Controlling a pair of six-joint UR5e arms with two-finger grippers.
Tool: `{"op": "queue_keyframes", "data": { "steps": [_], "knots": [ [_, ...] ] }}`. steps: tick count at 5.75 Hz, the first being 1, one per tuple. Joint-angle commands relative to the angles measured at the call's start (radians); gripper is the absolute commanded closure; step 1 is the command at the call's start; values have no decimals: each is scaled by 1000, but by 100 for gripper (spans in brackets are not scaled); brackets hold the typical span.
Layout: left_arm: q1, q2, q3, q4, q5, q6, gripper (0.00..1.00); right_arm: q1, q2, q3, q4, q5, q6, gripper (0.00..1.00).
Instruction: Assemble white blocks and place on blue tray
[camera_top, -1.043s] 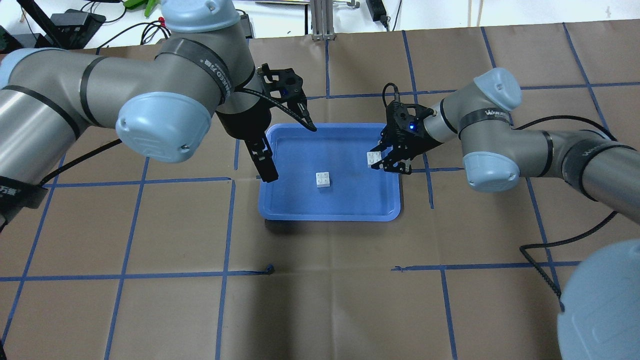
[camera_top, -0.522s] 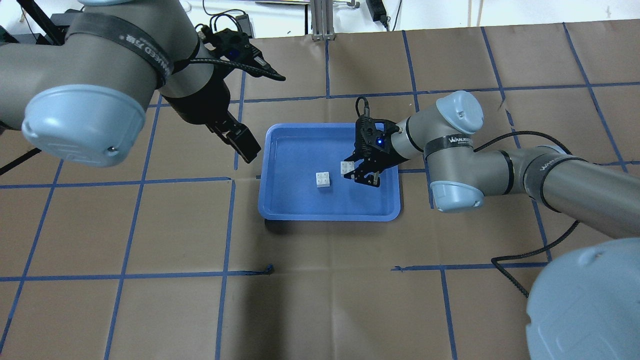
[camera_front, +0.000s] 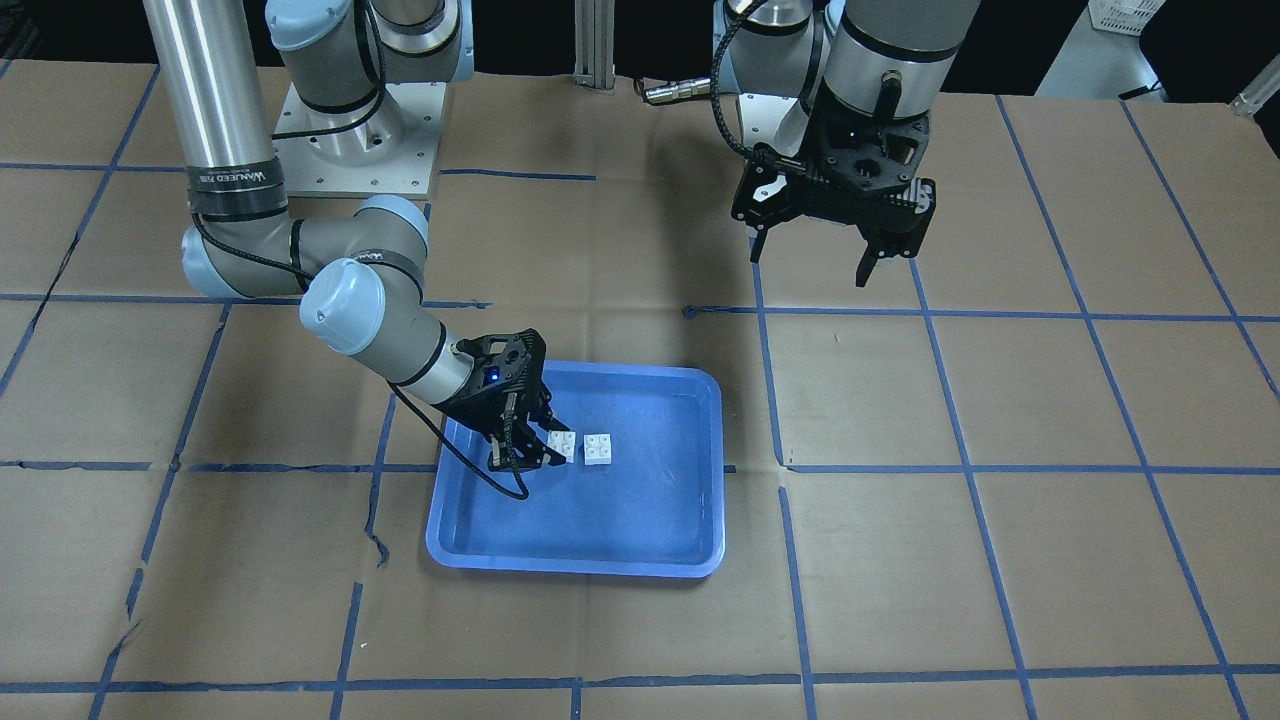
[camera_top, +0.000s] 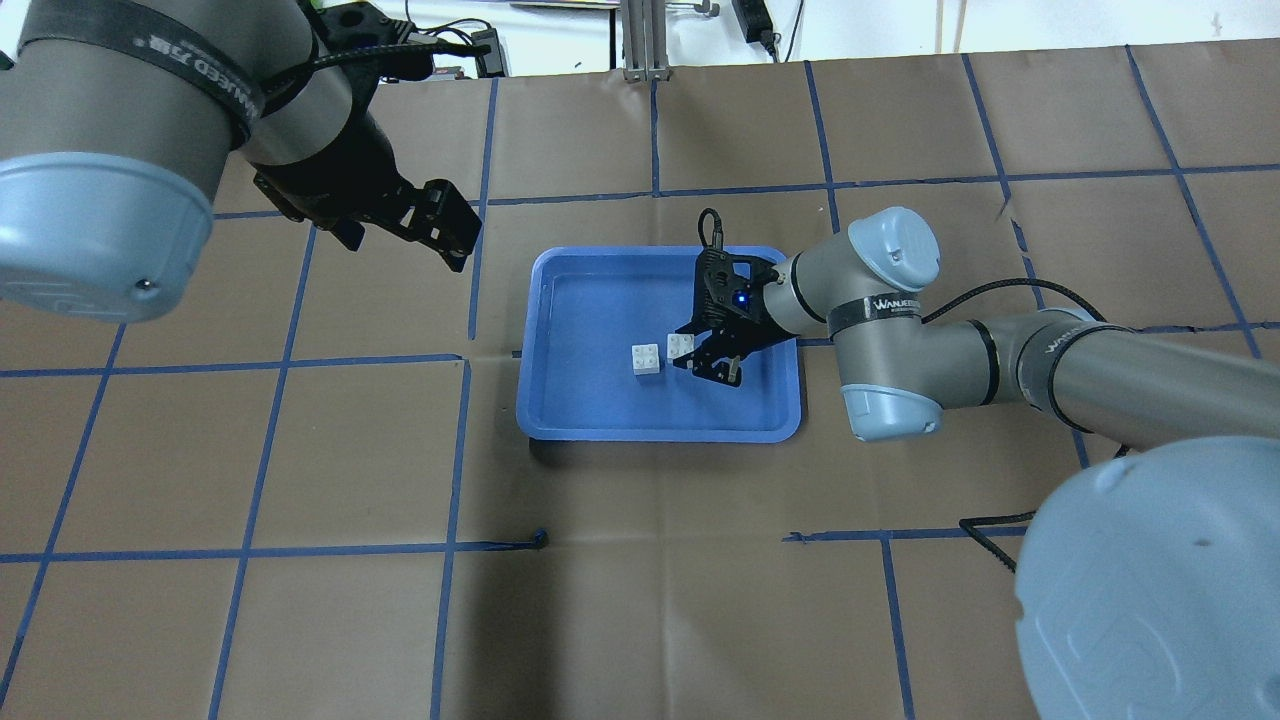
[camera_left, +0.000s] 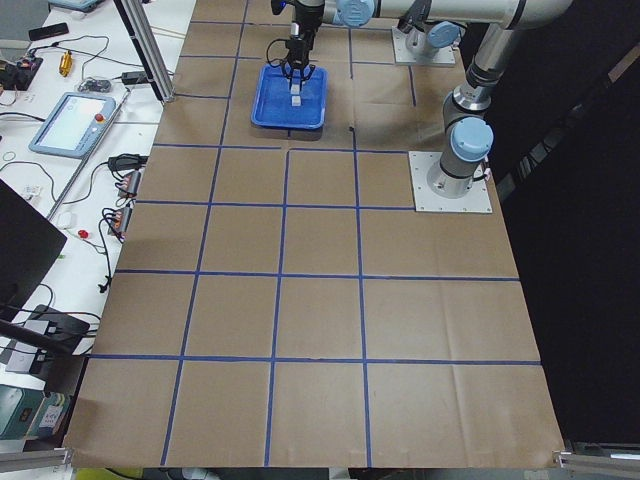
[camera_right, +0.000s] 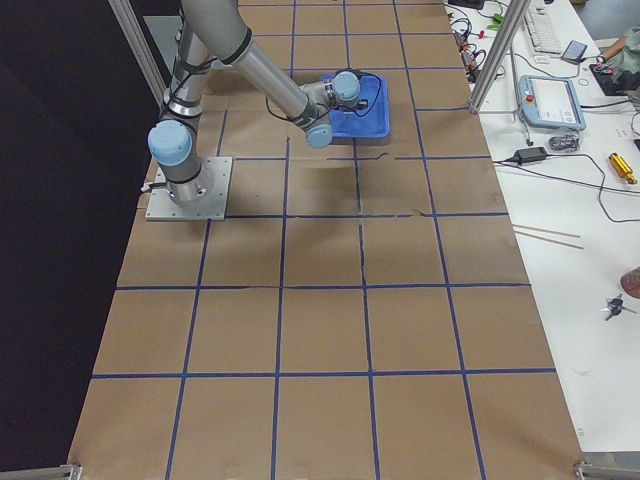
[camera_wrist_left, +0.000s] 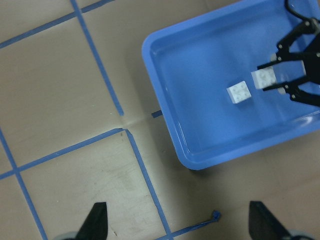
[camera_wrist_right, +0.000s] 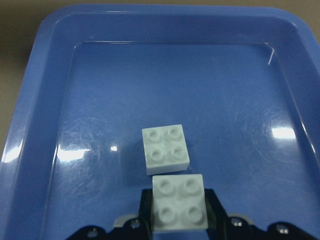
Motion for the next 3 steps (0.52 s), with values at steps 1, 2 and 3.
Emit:
{"op": "queue_keyframes", "data": {
  "steps": [1,2,3],
  "knots": [
    [37,3,38,-77,-12,-80,1,1,10,9,-5,2,2,81],
    [39,3,40,-79,-10,-143,1,1,12,10,-20,3,5,82],
    [39,3,40,-79,-10,-142,1,1,16,9,-29,49,46,83]
  ]
}}
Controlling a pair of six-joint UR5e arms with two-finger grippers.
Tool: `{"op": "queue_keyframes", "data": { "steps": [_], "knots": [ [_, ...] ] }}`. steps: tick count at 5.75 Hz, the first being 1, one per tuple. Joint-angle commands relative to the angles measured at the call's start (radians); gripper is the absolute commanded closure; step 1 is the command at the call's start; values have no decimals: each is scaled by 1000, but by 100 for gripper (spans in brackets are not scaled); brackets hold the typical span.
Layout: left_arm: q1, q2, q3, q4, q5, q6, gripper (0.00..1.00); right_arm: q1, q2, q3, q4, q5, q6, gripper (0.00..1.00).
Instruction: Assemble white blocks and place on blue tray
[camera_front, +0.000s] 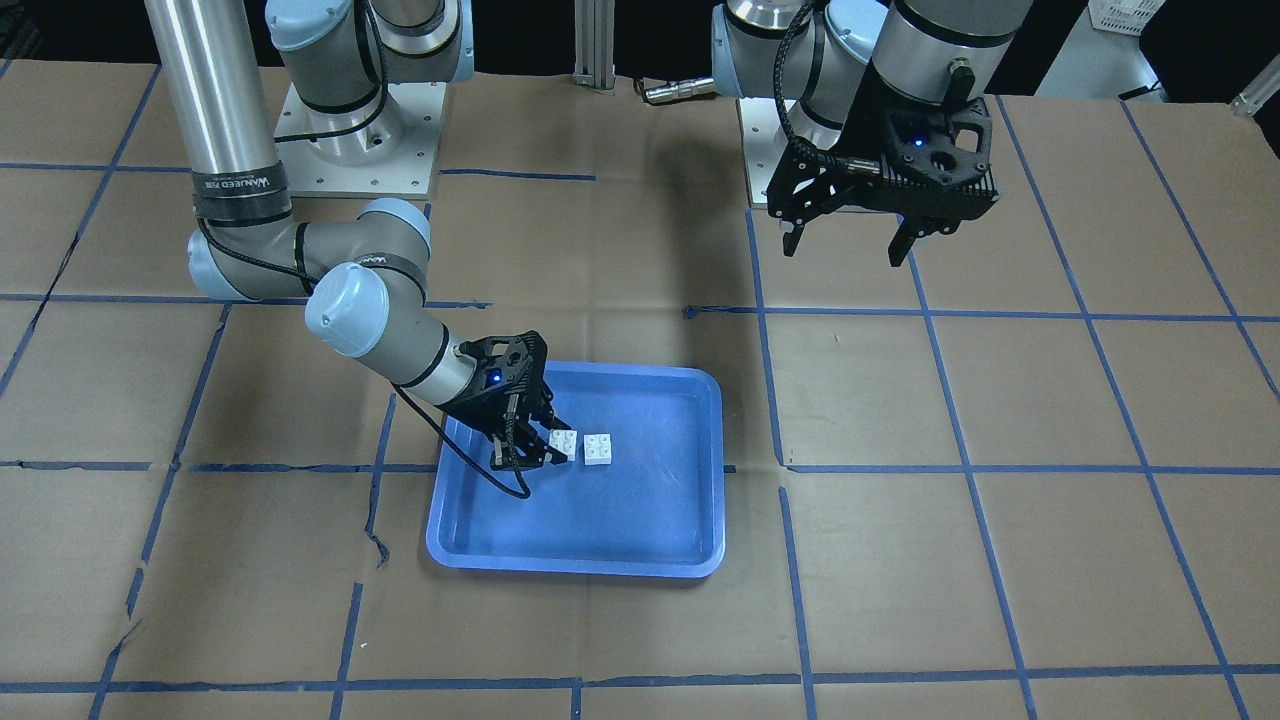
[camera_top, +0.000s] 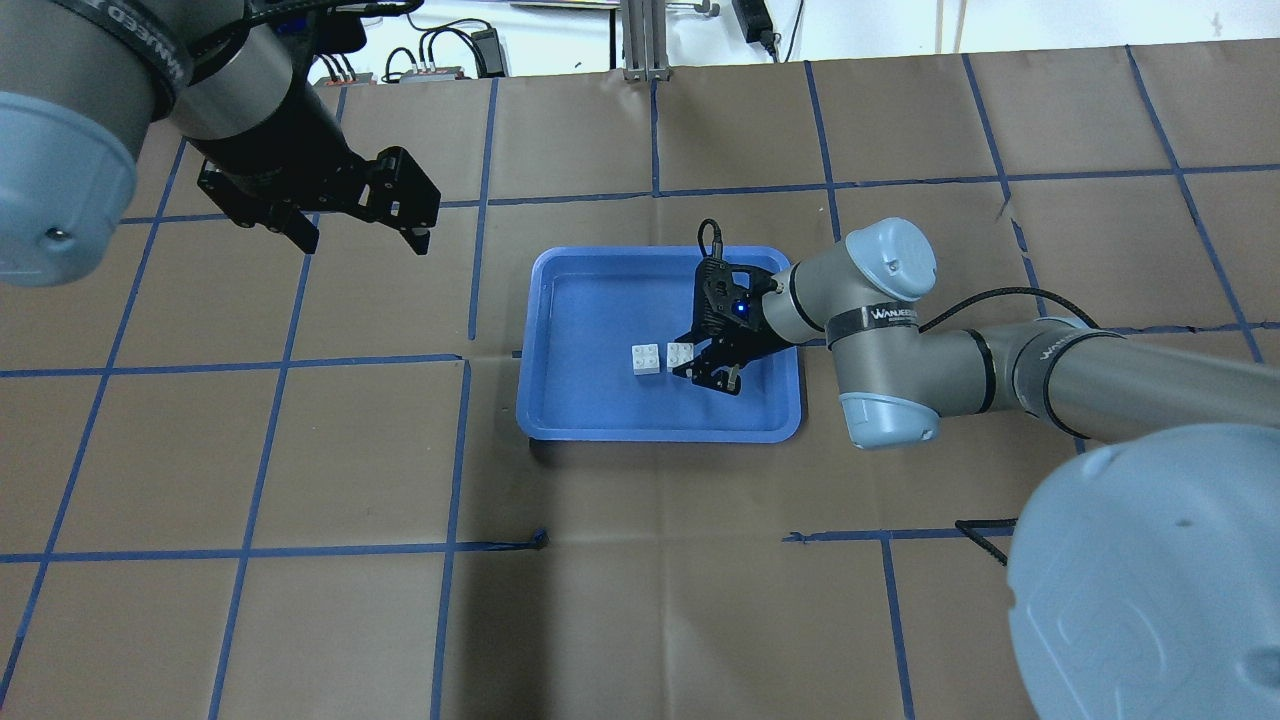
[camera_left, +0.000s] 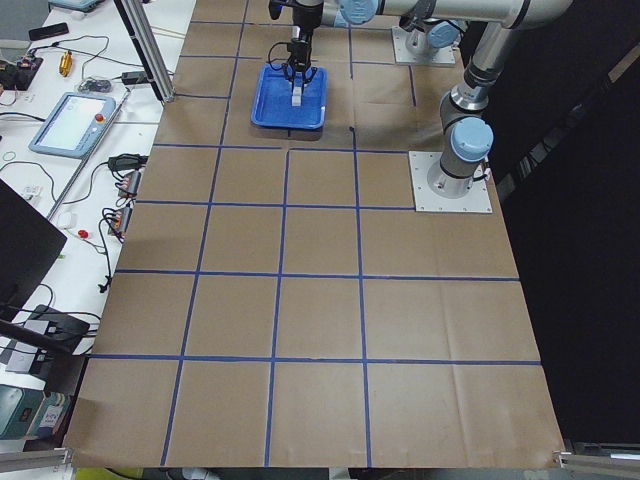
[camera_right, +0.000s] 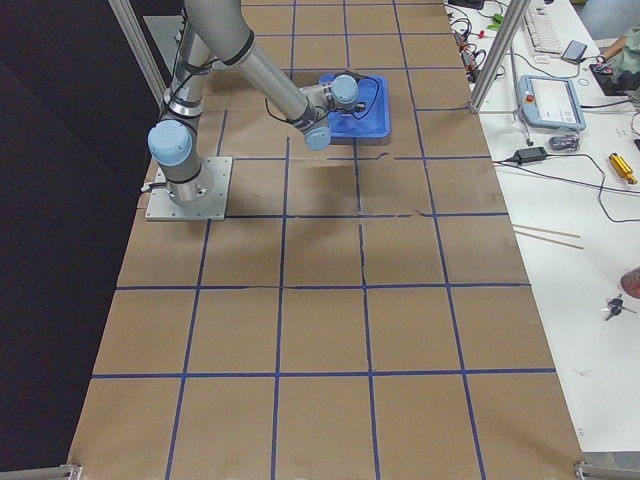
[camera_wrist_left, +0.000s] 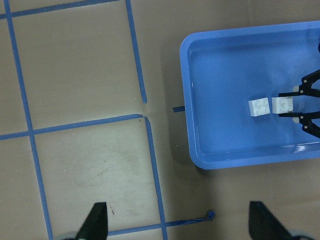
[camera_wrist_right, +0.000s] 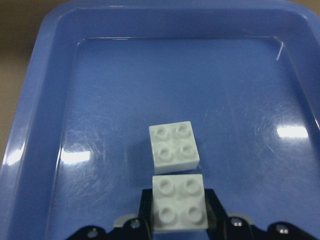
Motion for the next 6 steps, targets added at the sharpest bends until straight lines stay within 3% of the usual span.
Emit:
{"op": "queue_keyframes", "data": {
  "steps": [1,6],
  "knots": [
    [1,0,2,-3,-2,-13,1,0,10,0,-22,34,31,83],
    [-2,-3,-1,6,-5,-7,1,0,32,0,-41,31,31,82]
  ]
}}
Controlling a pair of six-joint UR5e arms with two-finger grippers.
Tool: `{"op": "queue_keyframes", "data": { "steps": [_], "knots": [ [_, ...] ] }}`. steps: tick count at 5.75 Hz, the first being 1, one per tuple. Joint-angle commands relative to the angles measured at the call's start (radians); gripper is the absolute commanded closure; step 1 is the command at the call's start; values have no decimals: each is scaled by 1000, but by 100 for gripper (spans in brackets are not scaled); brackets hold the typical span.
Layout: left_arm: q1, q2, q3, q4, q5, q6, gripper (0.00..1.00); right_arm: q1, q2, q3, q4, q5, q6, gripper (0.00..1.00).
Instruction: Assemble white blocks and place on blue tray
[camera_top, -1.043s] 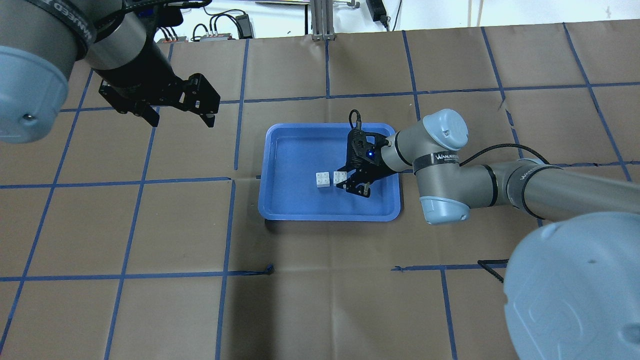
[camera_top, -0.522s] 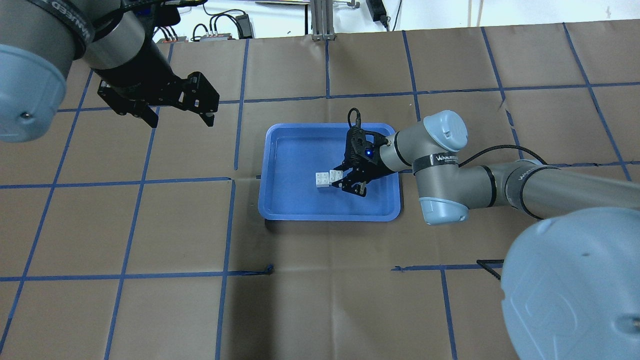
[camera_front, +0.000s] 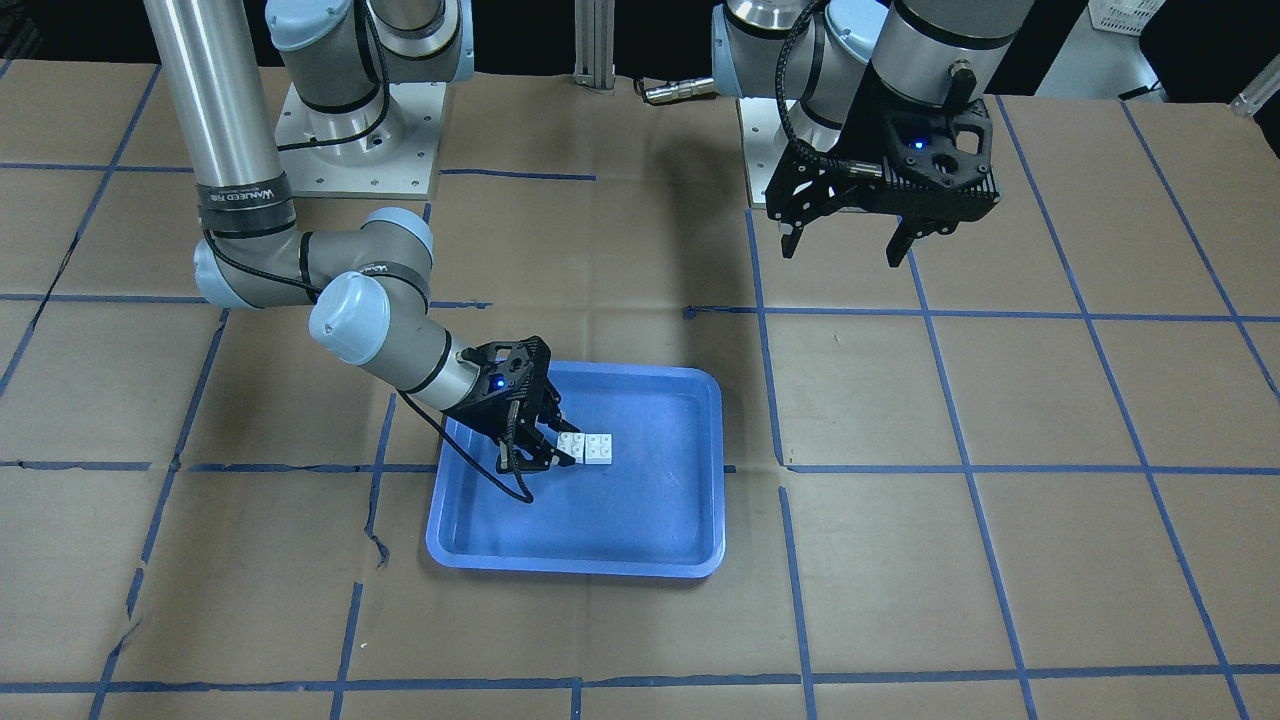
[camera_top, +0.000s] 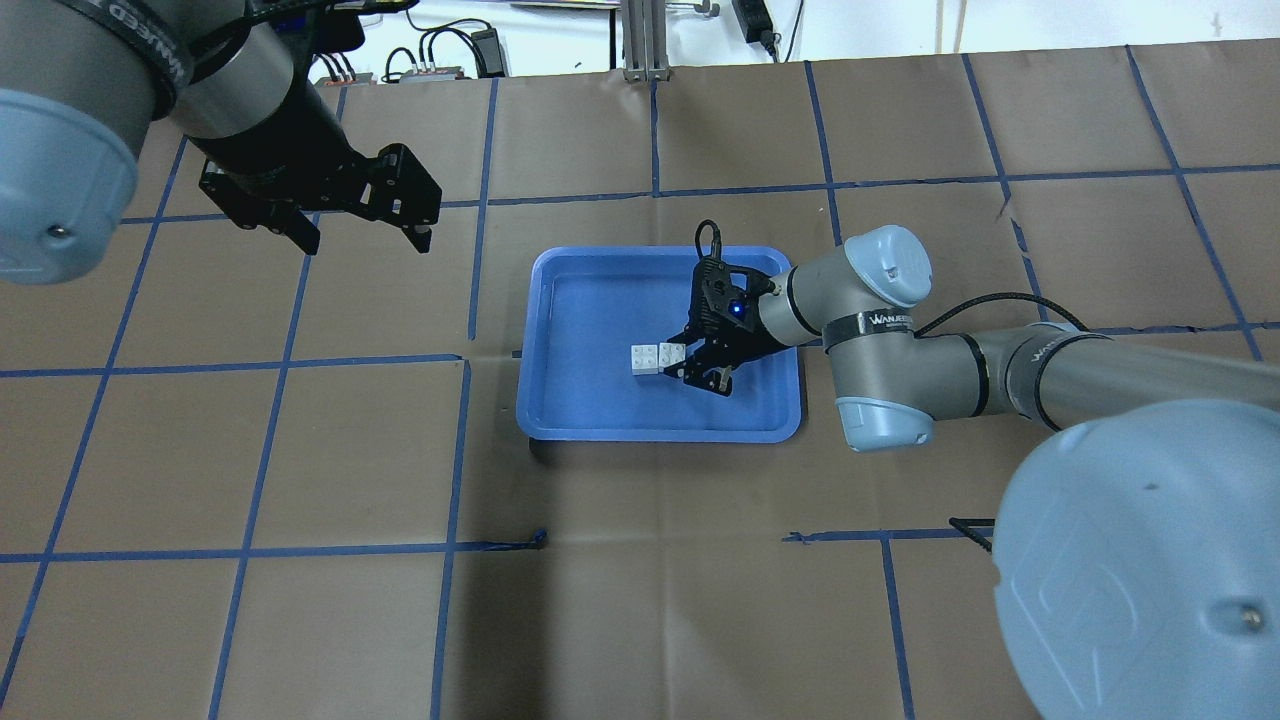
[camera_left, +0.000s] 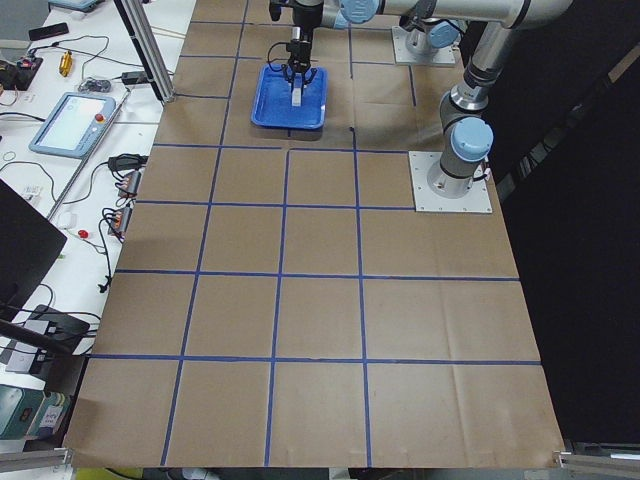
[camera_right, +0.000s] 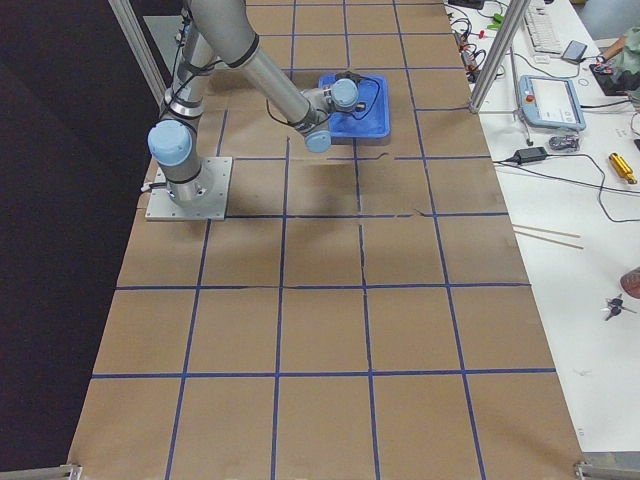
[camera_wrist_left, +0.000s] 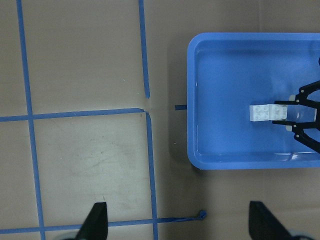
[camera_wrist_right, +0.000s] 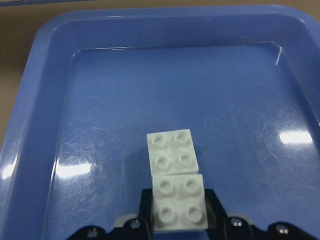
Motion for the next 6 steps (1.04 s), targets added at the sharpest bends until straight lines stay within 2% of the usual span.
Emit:
{"op": "queue_keyframes", "data": {
  "steps": [1,5,6],
  "knots": [
    [0,0,-1,4,0,0,1,0,2,0,-1,0,1,82],
    [-2,0,-2,4,1,0,1,15,3,0,1,-2,1,81],
    [-2,0,-2,4,1,0,1,15,5,0,1,-2,1,78]
  ]
}}
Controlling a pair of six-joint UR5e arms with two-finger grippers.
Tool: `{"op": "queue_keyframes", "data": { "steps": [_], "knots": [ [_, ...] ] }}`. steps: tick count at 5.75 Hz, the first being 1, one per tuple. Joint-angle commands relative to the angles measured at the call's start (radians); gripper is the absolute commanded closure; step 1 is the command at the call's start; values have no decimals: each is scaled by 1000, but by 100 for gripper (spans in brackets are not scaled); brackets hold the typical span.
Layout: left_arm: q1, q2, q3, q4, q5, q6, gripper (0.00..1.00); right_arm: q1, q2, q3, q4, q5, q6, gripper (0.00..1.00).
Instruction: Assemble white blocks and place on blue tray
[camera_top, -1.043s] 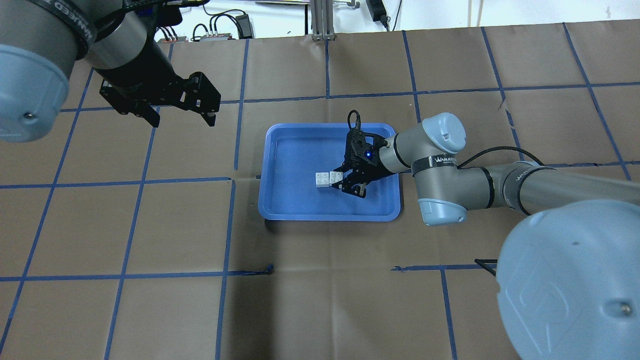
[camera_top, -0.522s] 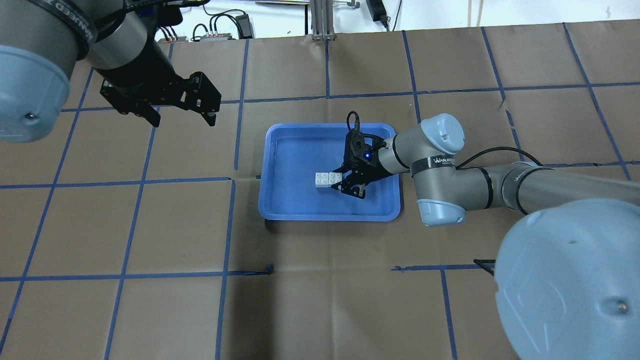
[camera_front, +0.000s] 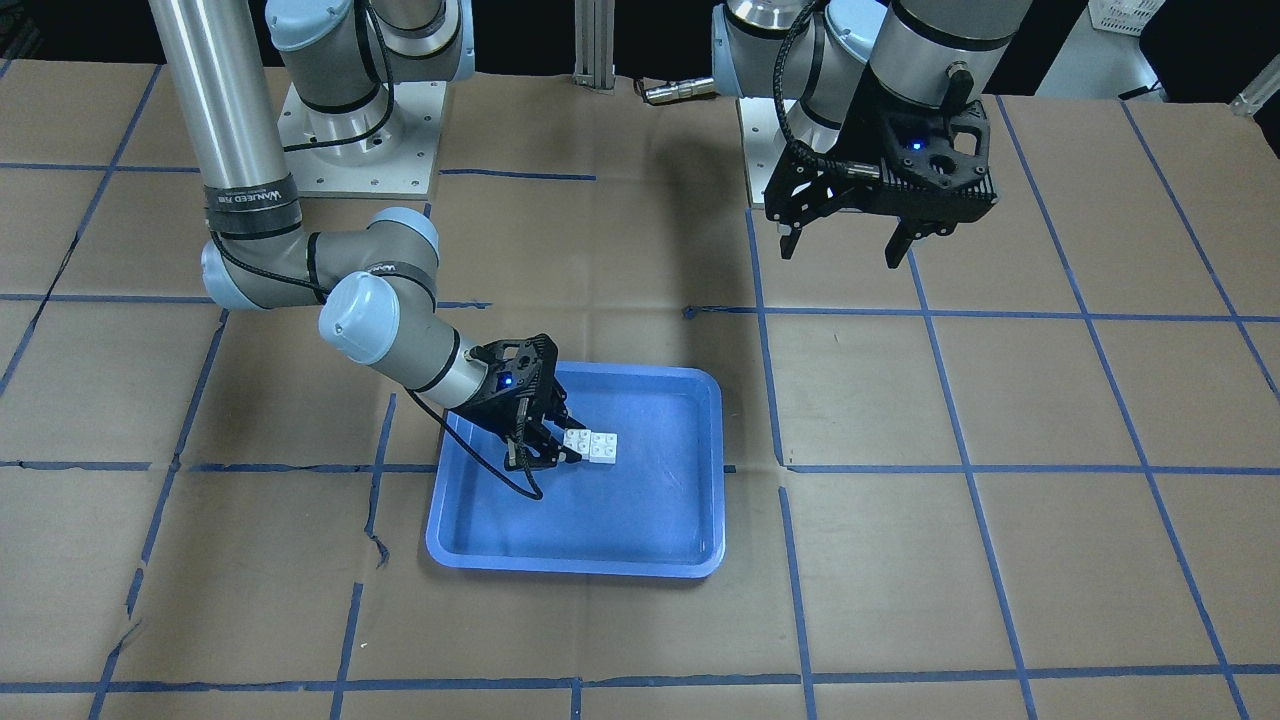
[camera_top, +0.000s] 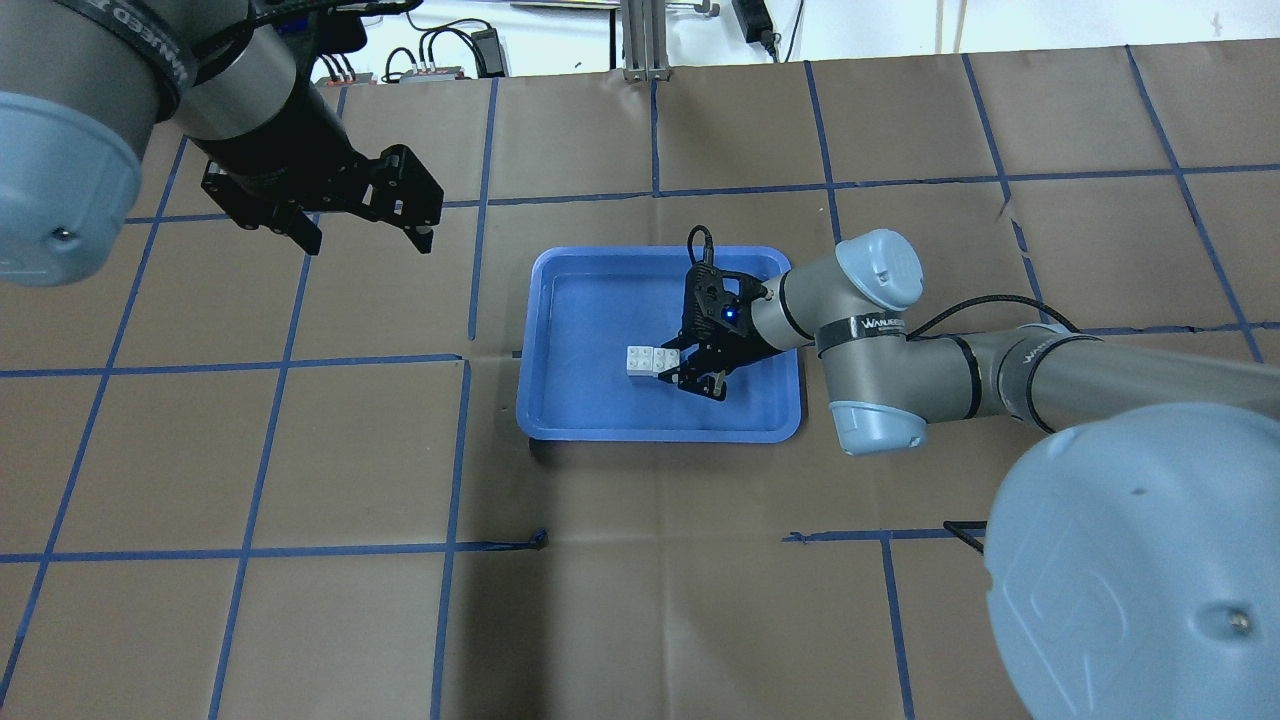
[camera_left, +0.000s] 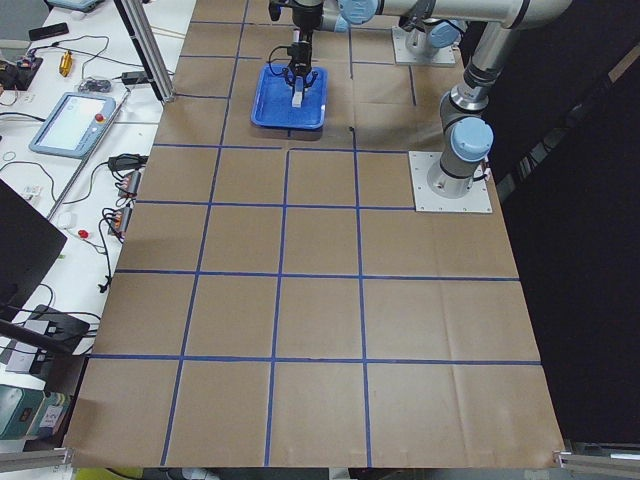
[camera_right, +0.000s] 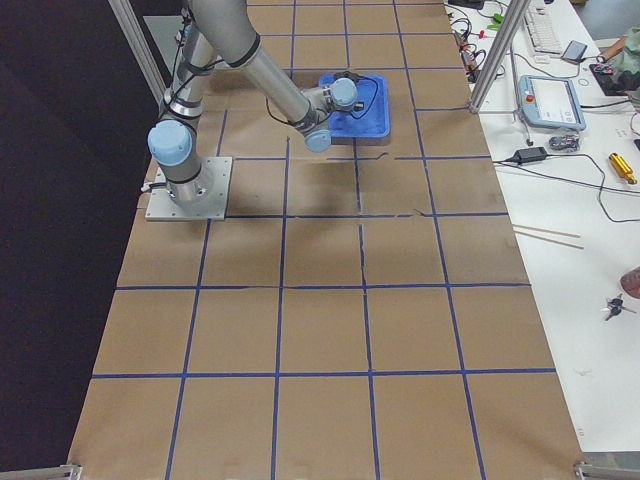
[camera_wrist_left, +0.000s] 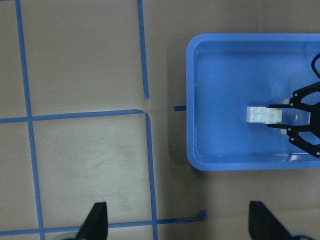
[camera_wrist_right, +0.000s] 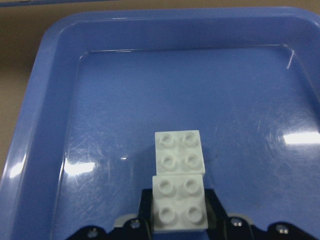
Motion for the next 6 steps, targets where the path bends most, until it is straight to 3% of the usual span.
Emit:
{"op": "queue_keyframes", "data": {
  "steps": [1,3,6],
  "knots": [
    [0,0,0,0,0,0,1,0,1,0,0,0,2,77],
    [0,0,0,0,0,0,1,0,1,0,-3,3,2,68],
    [0,0,0,0,0,0,1,0,2,-5,-5,3,0,69]
  ]
}}
